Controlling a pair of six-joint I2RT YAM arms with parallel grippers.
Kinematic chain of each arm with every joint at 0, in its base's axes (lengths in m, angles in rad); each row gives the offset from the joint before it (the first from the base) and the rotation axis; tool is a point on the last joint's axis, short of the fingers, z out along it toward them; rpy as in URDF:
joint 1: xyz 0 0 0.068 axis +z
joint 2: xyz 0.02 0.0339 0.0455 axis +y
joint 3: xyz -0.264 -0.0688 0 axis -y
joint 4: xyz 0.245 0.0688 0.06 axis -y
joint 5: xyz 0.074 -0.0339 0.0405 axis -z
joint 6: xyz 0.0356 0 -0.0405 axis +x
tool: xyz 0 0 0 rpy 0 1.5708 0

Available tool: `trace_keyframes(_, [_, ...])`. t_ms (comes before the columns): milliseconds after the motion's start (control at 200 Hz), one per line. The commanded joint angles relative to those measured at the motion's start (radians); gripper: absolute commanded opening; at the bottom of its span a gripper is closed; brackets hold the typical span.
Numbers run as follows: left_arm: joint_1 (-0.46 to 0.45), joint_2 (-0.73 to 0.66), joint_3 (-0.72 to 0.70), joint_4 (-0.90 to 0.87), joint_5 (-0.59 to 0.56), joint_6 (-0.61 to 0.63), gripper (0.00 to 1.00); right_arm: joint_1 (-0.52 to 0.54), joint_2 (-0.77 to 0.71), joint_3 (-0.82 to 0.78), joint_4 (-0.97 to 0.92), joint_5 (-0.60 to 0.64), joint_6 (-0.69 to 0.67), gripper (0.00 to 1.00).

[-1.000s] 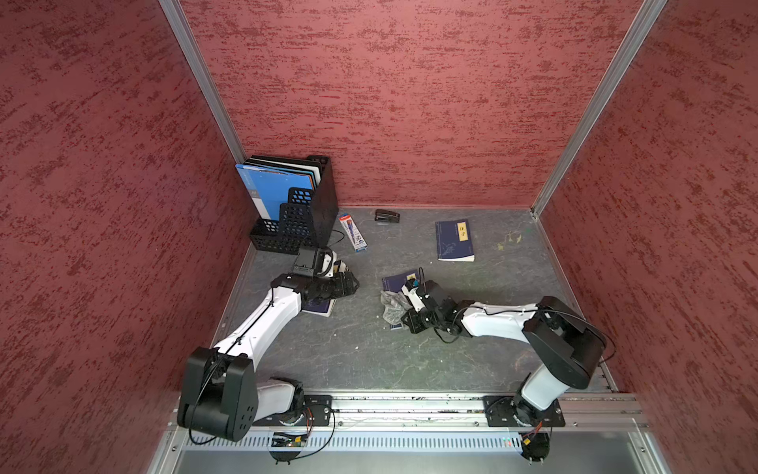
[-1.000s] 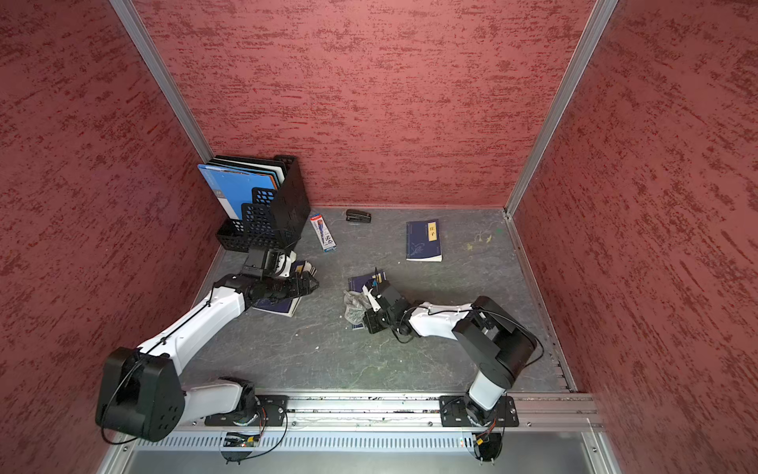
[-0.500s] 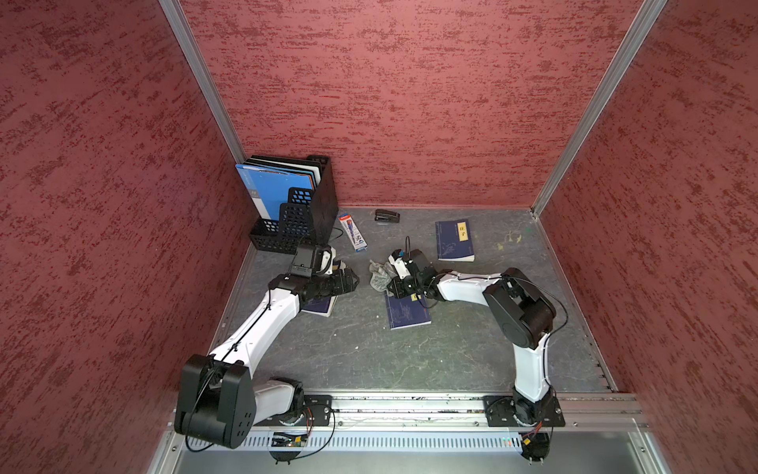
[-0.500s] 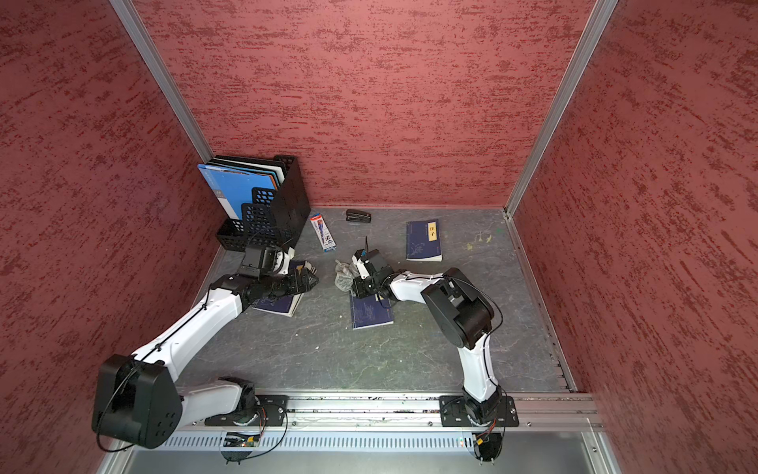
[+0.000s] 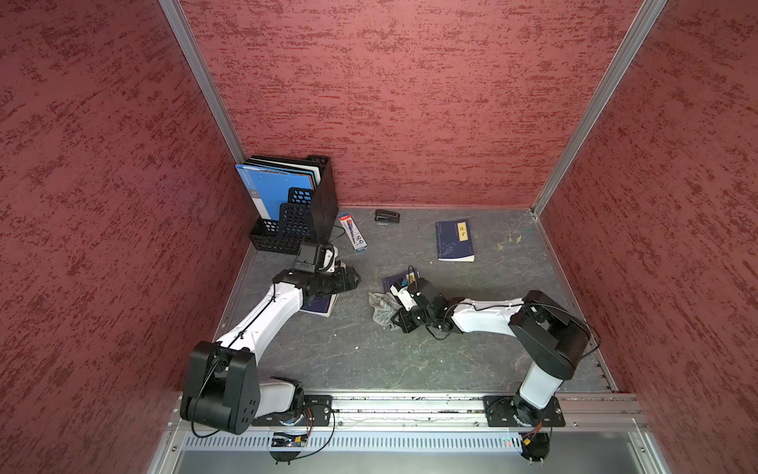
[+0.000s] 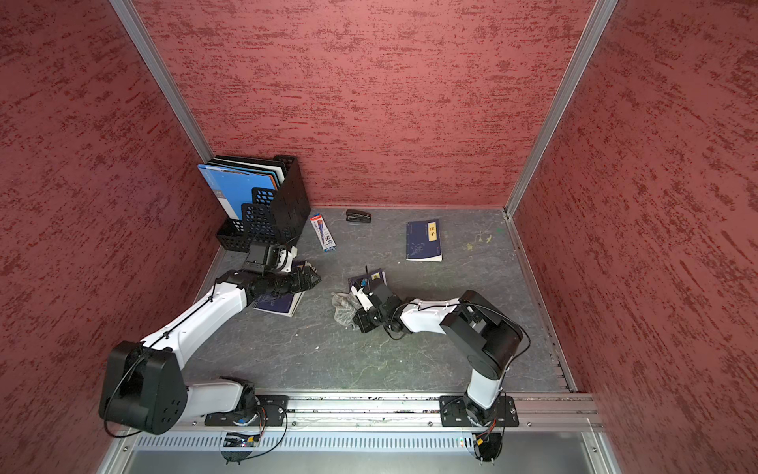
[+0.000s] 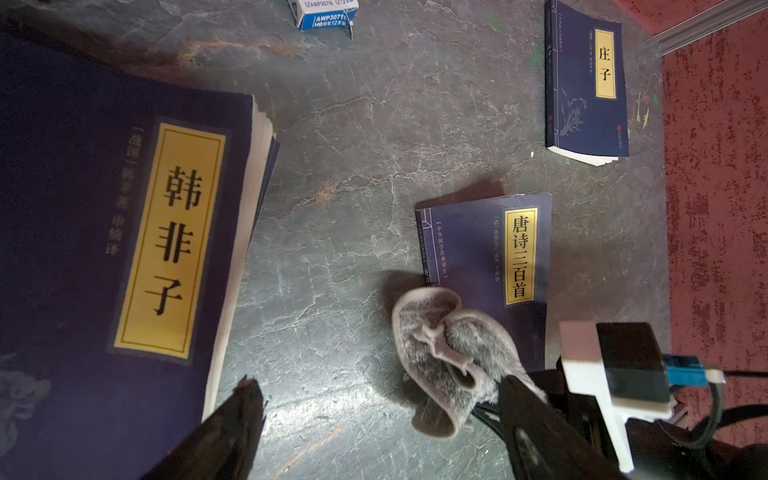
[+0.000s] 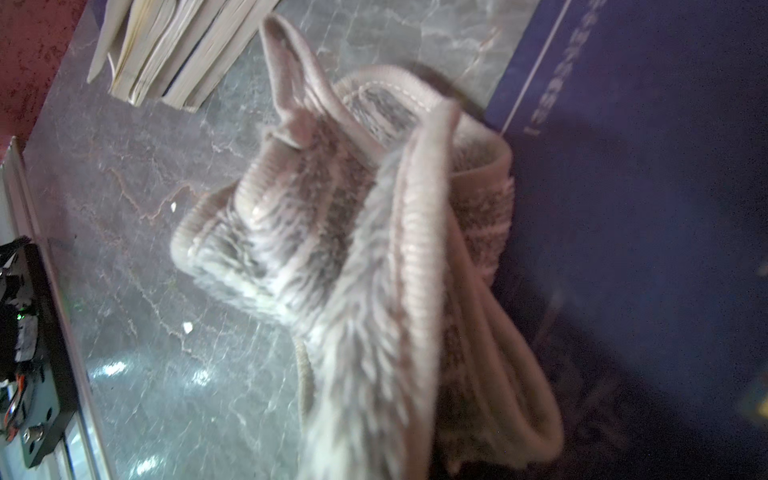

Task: Wipe the cover of the book
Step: Wipe the dirt from the cover of the book.

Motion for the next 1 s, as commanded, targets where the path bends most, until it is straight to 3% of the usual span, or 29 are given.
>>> trace_keyframes(0, [-0.004,0.008,0.024,0.023,0.015,0.014,0.89,0.005,0.032,-0.032,-0.118,0.014,0.013,0.13])
trace_keyframes(286, [-0.004,-0.034,0.017,-0.006,-0.005,0.014,0.89,-0.019,0.168,0.165,-0.16,0.092,-0.029,0.13])
trace_keyframes(496, [-0.003,-0.055,0.021,-0.025,-0.022,0.022,0.9,-0.06,0.206,0.21,-0.152,0.106,-0.027,0.13])
trace_keyframes(997, [-0.003,-0.029,0.035,-0.017,-0.026,0.018,0.9,-0.043,-0.038,-0.063,-0.082,-0.034,-0.067,0.13])
